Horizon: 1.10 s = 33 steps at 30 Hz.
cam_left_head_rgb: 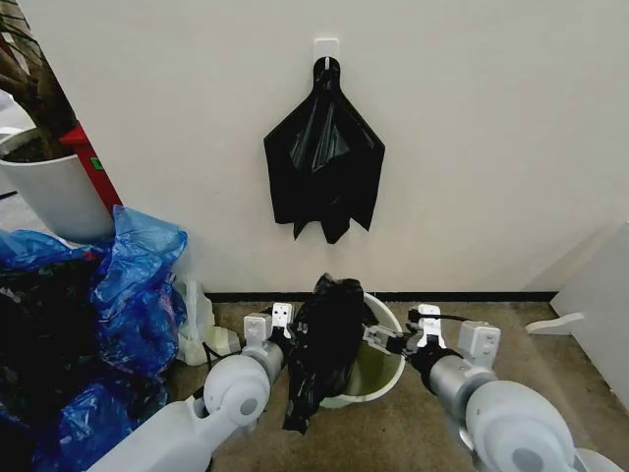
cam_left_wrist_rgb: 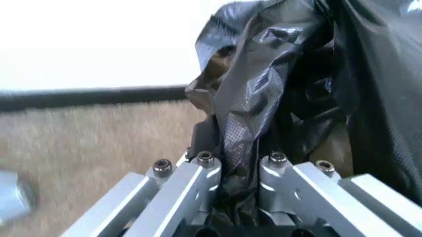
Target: Place the garbage bag over the trash bin.
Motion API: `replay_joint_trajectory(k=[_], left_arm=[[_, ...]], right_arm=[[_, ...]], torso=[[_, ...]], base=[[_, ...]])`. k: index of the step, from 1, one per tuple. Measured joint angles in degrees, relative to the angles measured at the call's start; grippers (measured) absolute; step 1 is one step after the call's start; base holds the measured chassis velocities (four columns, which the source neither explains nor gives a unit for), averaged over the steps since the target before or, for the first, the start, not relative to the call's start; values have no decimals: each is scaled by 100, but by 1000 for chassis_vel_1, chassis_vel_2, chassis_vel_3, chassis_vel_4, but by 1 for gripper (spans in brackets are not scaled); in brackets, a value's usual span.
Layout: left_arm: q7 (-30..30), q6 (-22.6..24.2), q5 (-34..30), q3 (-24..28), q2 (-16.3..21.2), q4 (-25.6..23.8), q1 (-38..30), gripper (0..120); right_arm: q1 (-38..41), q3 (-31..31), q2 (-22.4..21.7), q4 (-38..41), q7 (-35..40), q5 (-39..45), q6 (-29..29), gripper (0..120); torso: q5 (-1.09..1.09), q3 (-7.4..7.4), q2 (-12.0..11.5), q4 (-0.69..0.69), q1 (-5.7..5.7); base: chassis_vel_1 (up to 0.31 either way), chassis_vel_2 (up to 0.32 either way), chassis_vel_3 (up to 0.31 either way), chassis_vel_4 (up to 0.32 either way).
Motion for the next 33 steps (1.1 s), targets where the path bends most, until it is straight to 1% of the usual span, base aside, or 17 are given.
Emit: replay_joint_trajectory(k=[1,3,4,5,8,10,11,14,16,18,25,29,33], left_arm=[[78,-186,302,75,11,22,36,4],[123,-343,583,182,12,64,62,4],[123,-343,583,182,12,64,62,4],[129,-406,713,249,8,84,69,4],[138,-674,1561,651,-44,248,78,4],[144,-752,1879,773,-68,312,78,4],[144,-752,1879,773,-68,312,78,4],[125,-843,2256,863,-111,378,102,4],[127,-884,2449,845,-121,387,144,4],[167,-930,2657,766,-115,387,207,4],[263,-1029,3034,575,-81,367,369,4],[343,-1120,3293,536,-92,413,397,4],[362,-1152,3377,543,-115,474,364,4]], right_arm=[[34,-21,9,22,-52,-8,0,100],[88,-76,11,50,-96,-37,0,100],[88,-76,11,50,-96,-37,0,100],[132,-123,13,64,-116,-62,1,100],[459,-528,80,20,-108,-121,28,100],[705,-836,167,-86,25,-123,48,100],[705,-836,167,-86,25,-123,48,100],[1064,-1303,355,-369,379,-112,48,100],[1203,-1459,405,-488,602,-7,64,100],[1266,-1508,415,-602,719,52,100,100],[1384,-1573,398,-806,889,109,239,100],[1574,-1699,520,-898,1031,299,395,100],[1723,-1796,619,-932,1179,517,431,100]], torso=[[0,0,0,1,0],[-1,0,0,0,0],[-1,0,0,0,0],[-1,0,0,0,0],[-1,0,0,-1,0],[-1,0,0,1,0],[-1,0,0,1,0],[1,0,0,1,0],[0,0,0,1,0],[0,0,0,1,0],[0,0,0,1,0],[0,0,0,0,0],[-1,0,0,0,0]], base=[[0,0,0,0],[0,0,0,0],[0,0,0,0],[0,0,0,0],[0,0,0,0],[0,0,0,0],[0,0,0,0],[0,0,0,0],[0,0,0,0],[0,0,0,0],[0,0,0,0],[0,0,0,0],[0,0,0,0]])
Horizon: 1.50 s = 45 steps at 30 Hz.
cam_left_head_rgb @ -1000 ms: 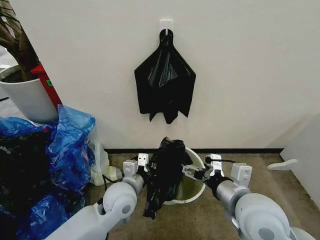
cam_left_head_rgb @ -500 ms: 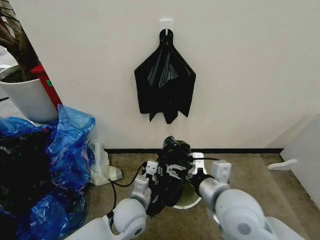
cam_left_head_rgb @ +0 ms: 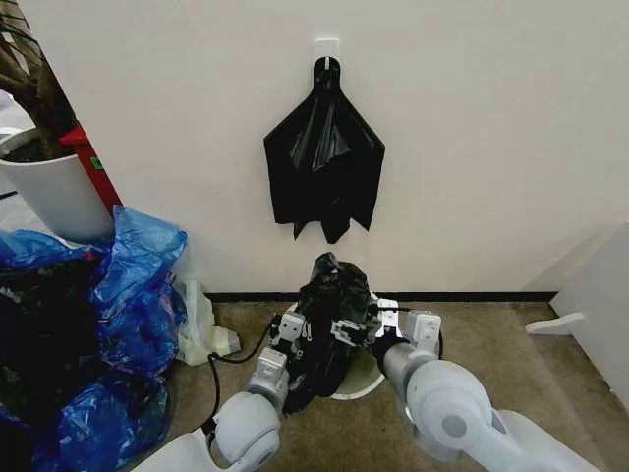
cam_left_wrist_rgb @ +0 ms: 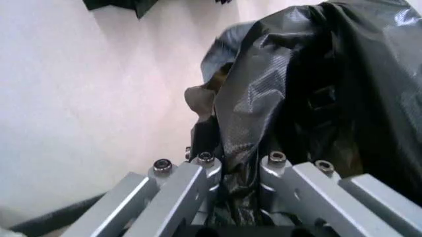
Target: Place the garbage bag over the trash bin.
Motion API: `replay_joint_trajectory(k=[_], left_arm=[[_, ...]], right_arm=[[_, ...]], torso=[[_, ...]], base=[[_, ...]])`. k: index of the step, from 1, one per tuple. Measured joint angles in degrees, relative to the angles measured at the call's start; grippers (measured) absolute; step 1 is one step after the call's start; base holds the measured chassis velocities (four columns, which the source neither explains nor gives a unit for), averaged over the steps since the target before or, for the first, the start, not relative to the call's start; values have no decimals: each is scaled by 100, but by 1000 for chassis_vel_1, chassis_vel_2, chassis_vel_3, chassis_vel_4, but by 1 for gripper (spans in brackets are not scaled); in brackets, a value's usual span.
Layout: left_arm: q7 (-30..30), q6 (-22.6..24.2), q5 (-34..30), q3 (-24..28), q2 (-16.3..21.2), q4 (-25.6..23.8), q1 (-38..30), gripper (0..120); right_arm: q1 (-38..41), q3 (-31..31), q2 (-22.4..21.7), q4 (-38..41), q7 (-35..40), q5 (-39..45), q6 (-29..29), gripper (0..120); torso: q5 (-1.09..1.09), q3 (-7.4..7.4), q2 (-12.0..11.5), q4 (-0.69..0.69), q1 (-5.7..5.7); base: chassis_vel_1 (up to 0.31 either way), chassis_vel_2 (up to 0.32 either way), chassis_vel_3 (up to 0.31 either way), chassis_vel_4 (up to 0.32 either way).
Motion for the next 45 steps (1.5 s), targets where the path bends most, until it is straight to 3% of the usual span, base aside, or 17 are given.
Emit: replay_joint_trajectory(k=[18,24,32,41,45], left_arm=[[120,-178,458,-10,-82,168,-44,4],[190,-239,557,-131,-133,82,35,4],[235,-255,529,-544,-47,25,117,4],[279,-255,497,-722,55,-80,309,4],[295,-257,494,-794,85,-112,403,4]], right_arm=[[528,-394,364,-636,663,119,175,100],[204,-404,103,-663,728,-193,145,100],[-455,181,-307,-491,585,-587,80,100],[-799,488,-382,-370,215,-937,96,100],[-956,551,-402,-313,-25,-1127,117,88]], torso=[[1,0,0,0,0],[1,0,0,0,0],[1,-1,0,0,0],[1,-1,0,1,0],[1,-1,0,0,0]], base=[[0,0,0,0],[0,0,0,0],[0,0,0,0],[0,0,0,0],[0,0,0,0]])
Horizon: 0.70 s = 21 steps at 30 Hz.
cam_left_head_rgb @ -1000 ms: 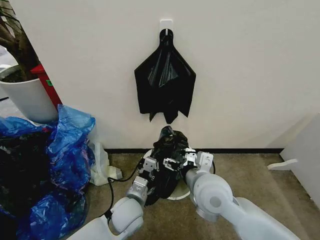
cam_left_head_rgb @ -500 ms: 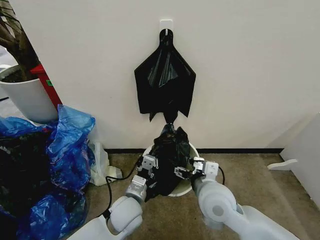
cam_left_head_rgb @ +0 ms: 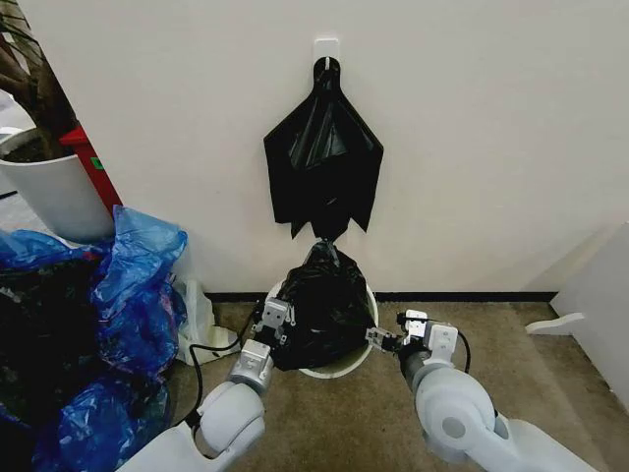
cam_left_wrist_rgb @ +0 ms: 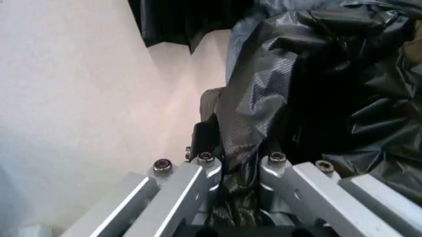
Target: Place the garbage bag over the trash bin.
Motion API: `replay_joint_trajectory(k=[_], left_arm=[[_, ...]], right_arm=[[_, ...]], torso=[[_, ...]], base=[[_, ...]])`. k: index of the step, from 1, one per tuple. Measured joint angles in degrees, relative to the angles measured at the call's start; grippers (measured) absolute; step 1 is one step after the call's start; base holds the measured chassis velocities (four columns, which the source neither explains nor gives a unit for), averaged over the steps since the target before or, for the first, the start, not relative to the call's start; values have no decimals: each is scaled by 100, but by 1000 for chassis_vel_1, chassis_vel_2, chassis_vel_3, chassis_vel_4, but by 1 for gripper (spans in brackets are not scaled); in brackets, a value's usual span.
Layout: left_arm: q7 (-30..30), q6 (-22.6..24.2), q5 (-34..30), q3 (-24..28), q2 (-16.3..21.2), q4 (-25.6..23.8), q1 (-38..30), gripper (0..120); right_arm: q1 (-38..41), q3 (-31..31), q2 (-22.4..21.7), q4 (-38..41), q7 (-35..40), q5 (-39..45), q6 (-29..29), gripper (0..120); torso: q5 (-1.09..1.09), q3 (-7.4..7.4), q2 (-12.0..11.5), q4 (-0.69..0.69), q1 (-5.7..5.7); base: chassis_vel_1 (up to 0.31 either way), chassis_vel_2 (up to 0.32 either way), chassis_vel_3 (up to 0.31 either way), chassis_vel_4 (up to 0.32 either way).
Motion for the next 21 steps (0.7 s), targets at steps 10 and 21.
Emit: replay_joint_trajectory(k=[10,21], left_arm=[[54,-28,-110,-186,43,-99,124,4],[390,-249,-294,-659,127,-239,511,4]], right_arm=[[-273,167,-104,88,-479,-240,14,52],[-514,513,-269,112,-1042,-230,-52,8]], torso=[[0,1,0,0,0],[0,1,0,0,0]], base=[[0,0,0,0],[0,0,0,0]])
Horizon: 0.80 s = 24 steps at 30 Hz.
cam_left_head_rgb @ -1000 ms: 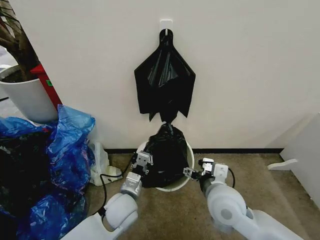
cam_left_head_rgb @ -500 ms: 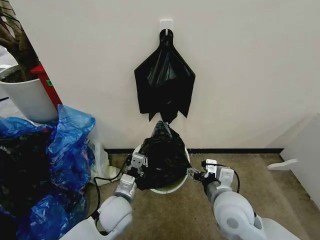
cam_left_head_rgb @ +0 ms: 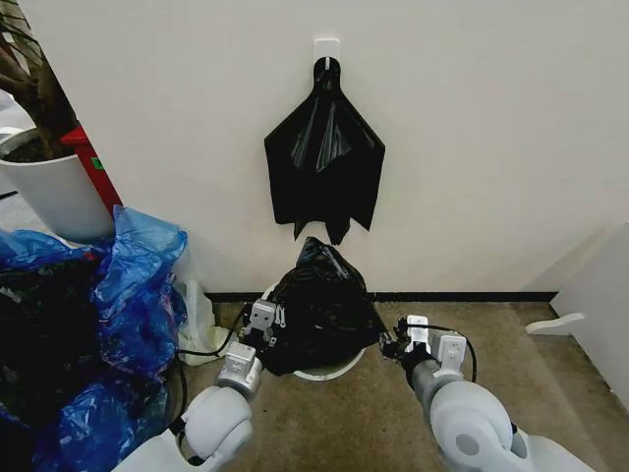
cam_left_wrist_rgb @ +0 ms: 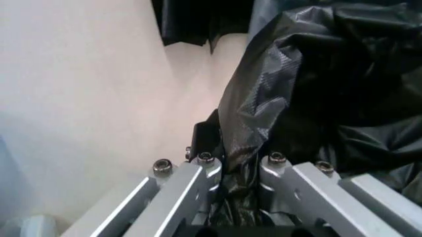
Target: Place the garbage bag over the trash bin.
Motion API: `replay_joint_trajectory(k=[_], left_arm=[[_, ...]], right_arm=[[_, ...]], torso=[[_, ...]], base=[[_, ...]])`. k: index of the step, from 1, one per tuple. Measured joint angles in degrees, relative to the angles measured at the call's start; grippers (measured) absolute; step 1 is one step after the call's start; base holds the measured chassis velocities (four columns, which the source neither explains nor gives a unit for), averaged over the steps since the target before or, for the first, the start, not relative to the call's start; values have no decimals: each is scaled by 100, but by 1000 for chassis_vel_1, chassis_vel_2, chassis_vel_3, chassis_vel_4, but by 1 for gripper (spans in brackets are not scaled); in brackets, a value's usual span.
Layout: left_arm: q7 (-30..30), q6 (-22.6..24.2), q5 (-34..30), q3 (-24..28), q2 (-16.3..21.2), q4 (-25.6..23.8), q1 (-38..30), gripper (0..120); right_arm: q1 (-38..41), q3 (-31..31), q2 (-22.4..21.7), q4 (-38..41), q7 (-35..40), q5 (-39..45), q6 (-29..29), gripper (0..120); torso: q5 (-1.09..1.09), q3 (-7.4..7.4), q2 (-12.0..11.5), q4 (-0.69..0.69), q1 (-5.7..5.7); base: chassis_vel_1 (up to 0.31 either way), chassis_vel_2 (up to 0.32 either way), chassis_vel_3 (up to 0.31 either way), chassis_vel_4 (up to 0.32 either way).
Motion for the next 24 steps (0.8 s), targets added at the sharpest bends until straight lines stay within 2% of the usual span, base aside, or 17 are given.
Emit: replay_joint_trajectory(k=[4,10,19,22,23,24], left_arm=[[170,-137,-190,-228,29,-22,131,4],[441,-322,-507,-522,35,-50,300,4],[707,-475,-1278,-649,34,-331,573,4],[751,-560,-1554,-673,16,-387,644,4],[751,-560,-1554,-673,16,-387,644,4],[763,-582,-1630,-682,10,-398,654,4]], right_arm=[[-50,174,-40,-4,-142,46,-22,0],[-234,611,-168,-91,-725,126,-279,0],[-353,1481,-286,-873,-2792,121,-774,0],[-411,1751,-419,-1268,-4108,-148,-871,0],[-411,1751,-419,-1268,-4108,-148,-871,0],[-425,1796,-453,-1426,-4594,-397,-819,0]], torso=[[0,0,0,-1,0],[-1,0,0,-1,0],[1,0,0,-1,0],[-1,0,0,0,0],[-1,0,0,0,0],[0,0,0,0,0]], base=[[0,0,0,0],[0,0,0,0],[0,0,0,0],[0,0,0,0],[0,0,0,0],[0,0,0,0]])
